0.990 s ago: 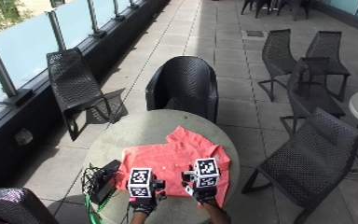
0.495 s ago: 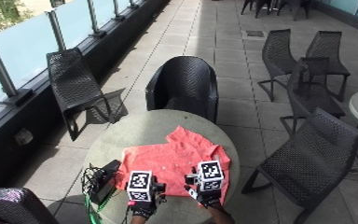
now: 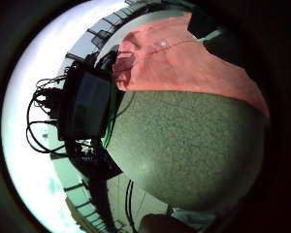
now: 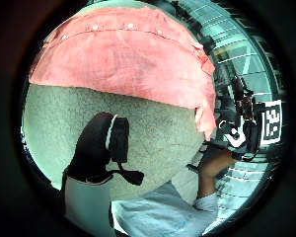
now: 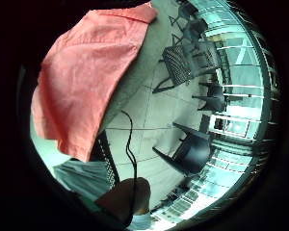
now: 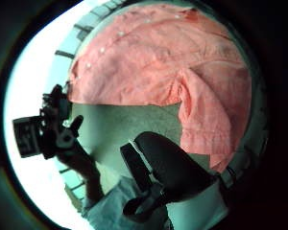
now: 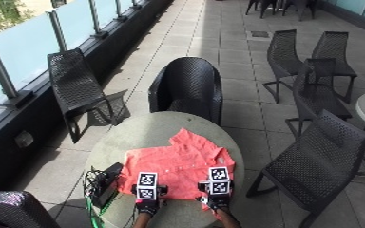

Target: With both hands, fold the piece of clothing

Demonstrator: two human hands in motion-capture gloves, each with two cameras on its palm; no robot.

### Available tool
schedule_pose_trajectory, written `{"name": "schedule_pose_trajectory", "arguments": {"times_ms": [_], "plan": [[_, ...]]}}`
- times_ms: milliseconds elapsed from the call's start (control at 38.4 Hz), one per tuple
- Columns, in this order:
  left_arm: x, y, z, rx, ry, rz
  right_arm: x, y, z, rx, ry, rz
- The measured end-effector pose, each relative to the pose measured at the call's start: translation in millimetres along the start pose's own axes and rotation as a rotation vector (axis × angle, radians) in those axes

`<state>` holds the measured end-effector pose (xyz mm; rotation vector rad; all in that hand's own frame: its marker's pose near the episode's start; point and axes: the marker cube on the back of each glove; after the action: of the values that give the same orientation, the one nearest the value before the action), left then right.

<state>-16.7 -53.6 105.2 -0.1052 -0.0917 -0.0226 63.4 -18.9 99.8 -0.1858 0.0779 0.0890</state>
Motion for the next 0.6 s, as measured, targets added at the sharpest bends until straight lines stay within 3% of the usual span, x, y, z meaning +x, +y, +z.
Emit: {"name": "schedule_pose_trajectory", "arguments": {"times_ms": [156, 313, 469, 599], "plan": [[-5.0, -18.4, 25.2, -0.063, -0.042, 0.025, -2.0, -6.5, 8.9, -0.052, -0.008, -0.009], [-11.1, -38.2, 30.0, 0.043, -0.007, 0.049, -19.7, 16.1, -21.1, -0.067, -0.109, -0.114], [-14.3, -51.6, 25.9, 0.260, -0.124, 0.042, -25.5, 3.1, -21.5, 0.074, -0.145, -0.159], [-14.3, -55.6, 19.3, 0.336, -0.157, 0.049, -15.2, -55.7, 22.2, 0.242, -0.131, -0.161]]}}
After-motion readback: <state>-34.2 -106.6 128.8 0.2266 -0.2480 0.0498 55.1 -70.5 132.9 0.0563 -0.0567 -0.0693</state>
